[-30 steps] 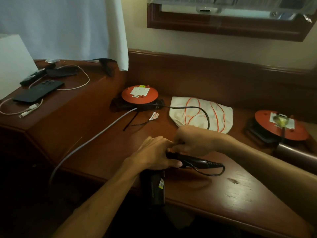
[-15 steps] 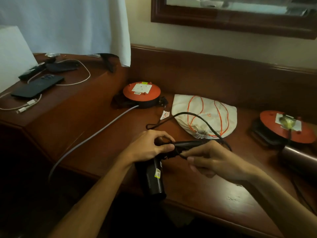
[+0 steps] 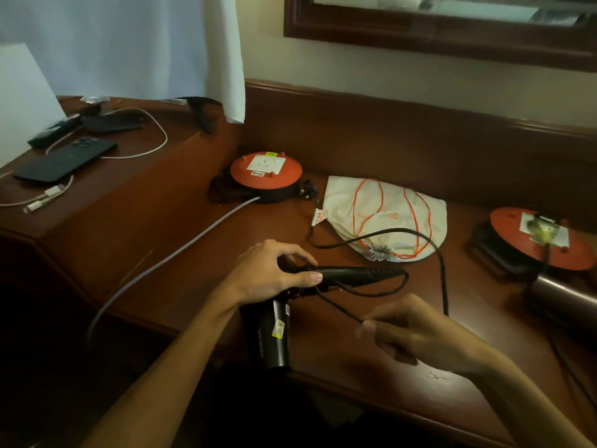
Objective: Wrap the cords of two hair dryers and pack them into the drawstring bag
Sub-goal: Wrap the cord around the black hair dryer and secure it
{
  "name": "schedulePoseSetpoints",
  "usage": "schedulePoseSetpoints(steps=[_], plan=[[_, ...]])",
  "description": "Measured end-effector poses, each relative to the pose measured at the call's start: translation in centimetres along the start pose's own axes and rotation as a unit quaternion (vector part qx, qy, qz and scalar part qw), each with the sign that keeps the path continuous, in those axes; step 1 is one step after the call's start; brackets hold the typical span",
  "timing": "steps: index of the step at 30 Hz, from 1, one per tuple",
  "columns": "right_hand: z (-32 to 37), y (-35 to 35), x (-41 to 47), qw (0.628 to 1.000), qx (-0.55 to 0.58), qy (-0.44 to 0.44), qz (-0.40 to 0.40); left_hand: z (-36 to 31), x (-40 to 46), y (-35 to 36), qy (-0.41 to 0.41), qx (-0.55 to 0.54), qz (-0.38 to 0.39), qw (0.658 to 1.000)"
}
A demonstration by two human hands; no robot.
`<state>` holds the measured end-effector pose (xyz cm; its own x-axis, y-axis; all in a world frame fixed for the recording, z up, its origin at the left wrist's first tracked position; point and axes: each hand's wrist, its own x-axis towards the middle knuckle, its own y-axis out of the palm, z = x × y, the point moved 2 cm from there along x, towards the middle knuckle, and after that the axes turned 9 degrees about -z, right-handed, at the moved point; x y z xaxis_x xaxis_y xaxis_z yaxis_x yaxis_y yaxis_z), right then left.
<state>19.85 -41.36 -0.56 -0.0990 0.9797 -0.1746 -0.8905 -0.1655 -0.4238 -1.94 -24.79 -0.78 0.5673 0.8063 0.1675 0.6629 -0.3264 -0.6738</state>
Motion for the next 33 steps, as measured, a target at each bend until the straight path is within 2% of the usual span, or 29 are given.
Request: schedulePoseSetpoints(steps=[3,6,8,10,12,15,17,19,23,29,33], plan=[[-1.6,-0.6,1.2,0.997,-0.065,0.002,-0.030,0.2,-0.2,0.0,0.010,-0.038,0.004,0.999],[-1.7,0.0,3.6,0.988,-0.123,-0.056,-0.080,0.0,-0.7,-0.5,0.010,-0.127,0.032,0.991],[-1.3,0.2,5.6,0.983,-0.137,-0.093,-0.084,0.0,-1.1,-0.4,-0.001,-0.200,0.063,0.978],[-1.1,0.0,7.9,0.981,-0.158,-0.088,-0.067,-0.3,-1.6,0.0,-0.005,-0.232,0.079,0.969],[-1.4,-0.3,10.0,0.972,-0.212,-0.097,-0.038,-0.5,-1.8,0.2,-0.003,-0.195,0.088,0.977],[-0.2,-1.0,12.0,0.964,-0.249,-0.092,-0.032,-0.9,-1.5,0.1,0.000,-0.017,0.082,0.996],[1.6,-1.3,12.8,0.965,-0.244,-0.099,-0.021,-1.6,-1.3,0.1,0.010,0.094,0.083,0.992],[3.2,-1.9,13.1,0.962,-0.249,-0.110,-0.003,-2.1,-1.1,0.5,0.012,0.159,0.089,0.983],[5.4,-2.4,11.7,0.955,-0.269,-0.126,0.009,-2.5,-0.9,0.8,0.026,0.213,0.098,0.972],[6.2,-1.3,9.4,0.930,-0.339,-0.136,0.038,-2.1,-0.5,1.7,0.045,0.228,0.080,0.969],[6.3,-1.8,9.1,0.941,-0.306,-0.142,0.016,-1.5,-0.7,2.0,0.043,0.241,0.072,0.967]])
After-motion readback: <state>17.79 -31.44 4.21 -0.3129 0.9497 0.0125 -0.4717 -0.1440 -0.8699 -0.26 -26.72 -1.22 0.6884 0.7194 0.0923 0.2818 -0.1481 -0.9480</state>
